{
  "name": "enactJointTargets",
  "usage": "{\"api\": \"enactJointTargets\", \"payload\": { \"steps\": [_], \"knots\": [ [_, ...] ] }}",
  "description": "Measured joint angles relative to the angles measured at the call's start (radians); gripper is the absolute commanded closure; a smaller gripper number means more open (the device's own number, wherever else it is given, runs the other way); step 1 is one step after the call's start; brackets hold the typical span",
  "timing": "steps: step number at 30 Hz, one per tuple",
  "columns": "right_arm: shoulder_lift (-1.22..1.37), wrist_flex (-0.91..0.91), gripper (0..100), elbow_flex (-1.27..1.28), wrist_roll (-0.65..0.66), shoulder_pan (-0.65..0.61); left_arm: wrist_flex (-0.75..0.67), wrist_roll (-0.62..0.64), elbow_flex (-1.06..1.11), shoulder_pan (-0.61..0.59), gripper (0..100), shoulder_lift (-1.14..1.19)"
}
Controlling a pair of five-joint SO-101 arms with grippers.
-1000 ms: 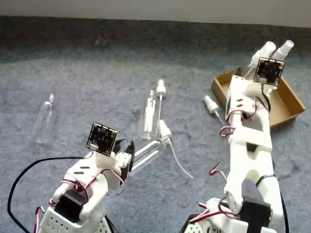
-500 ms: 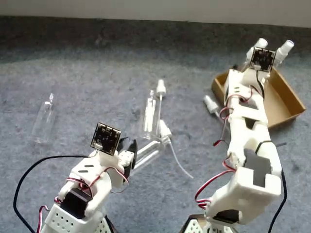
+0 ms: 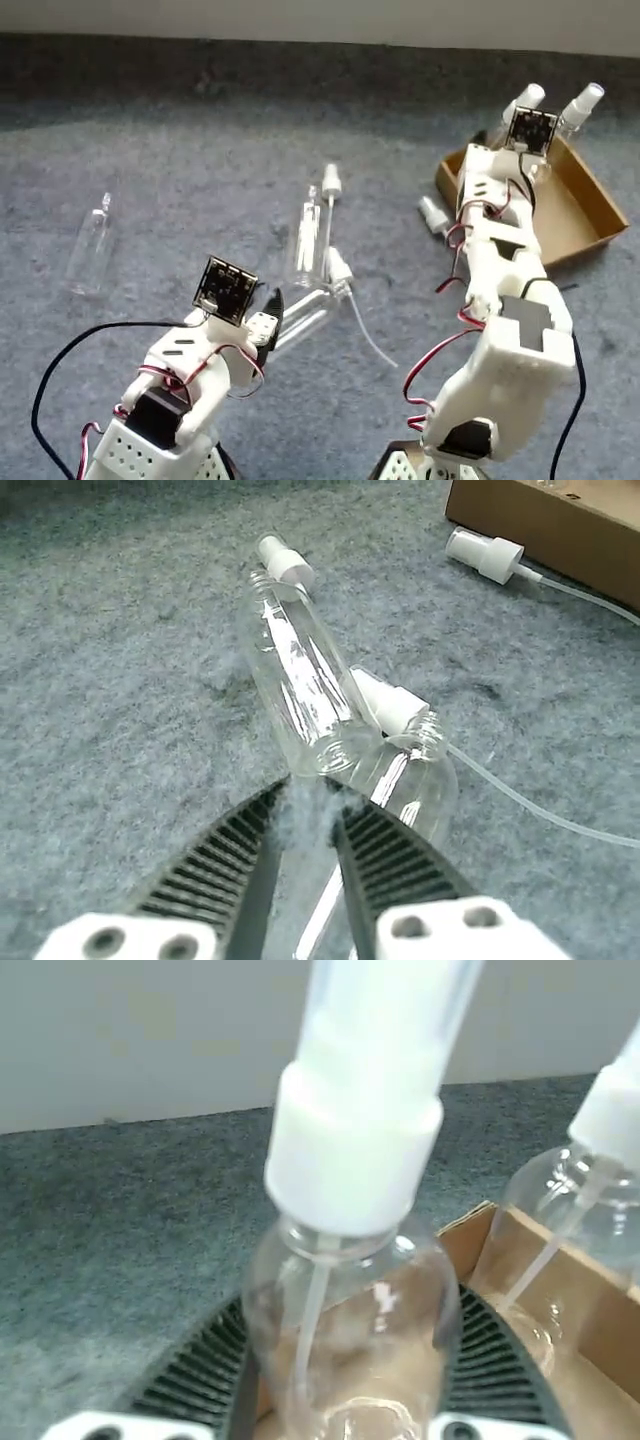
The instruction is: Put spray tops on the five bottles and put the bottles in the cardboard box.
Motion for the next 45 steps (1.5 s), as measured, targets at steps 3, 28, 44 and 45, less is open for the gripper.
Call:
{"api": "enactJointTargets", "payload": {
  "steps": [3, 28, 44, 45],
  "knots": [
    [0.026, -0.028, 81.7, 0.000, 0.000, 0.000, 0.000, 0.000, 0.000, 0.000, 99, 0.000],
    [0.210, -0.100, 71.0, -0.143, -0.003, -0.002, -0.080, -0.009, 0.064, 0.000, 99, 0.000],
    [0.213, -0.089, 70.6, -0.141, -0.003, 0.002, -0.080, -0.009, 0.064, 0.000, 99, 0.000],
    [0.213, -0.064, 70.6, -0.141, -0.003, 0.000, -0.080, -0.011, 0.064, 0.000, 99, 0.000]
  ]
}}
